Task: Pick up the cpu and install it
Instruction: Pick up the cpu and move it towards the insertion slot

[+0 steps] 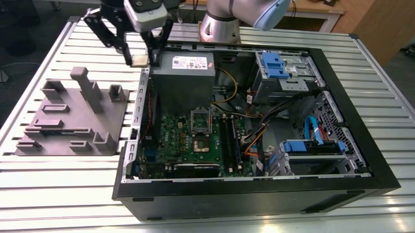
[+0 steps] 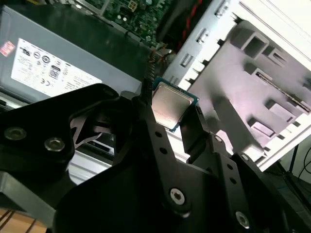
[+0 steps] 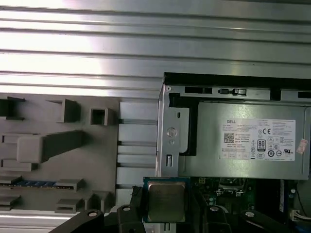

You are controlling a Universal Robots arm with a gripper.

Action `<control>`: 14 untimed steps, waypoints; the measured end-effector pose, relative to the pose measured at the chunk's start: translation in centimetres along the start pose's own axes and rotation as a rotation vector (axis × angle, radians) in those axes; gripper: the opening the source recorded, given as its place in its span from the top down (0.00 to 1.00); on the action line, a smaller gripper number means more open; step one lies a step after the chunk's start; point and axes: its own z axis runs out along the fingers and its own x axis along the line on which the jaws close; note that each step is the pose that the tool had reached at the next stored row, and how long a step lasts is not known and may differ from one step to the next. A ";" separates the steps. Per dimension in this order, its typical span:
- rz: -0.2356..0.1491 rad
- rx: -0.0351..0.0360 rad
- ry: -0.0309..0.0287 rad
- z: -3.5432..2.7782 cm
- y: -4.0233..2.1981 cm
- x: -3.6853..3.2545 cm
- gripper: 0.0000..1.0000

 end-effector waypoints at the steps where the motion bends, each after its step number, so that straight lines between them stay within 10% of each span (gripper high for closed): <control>1: 0.000 0.0000 0.0000 0.07 -0.01 -0.45 0.53; 6: 0.000 0.0000 0.0000 0.34 -0.36 -2.12 0.53; 14: 0.001 0.0000 0.0000 0.78 -2.10 -2.48 0.53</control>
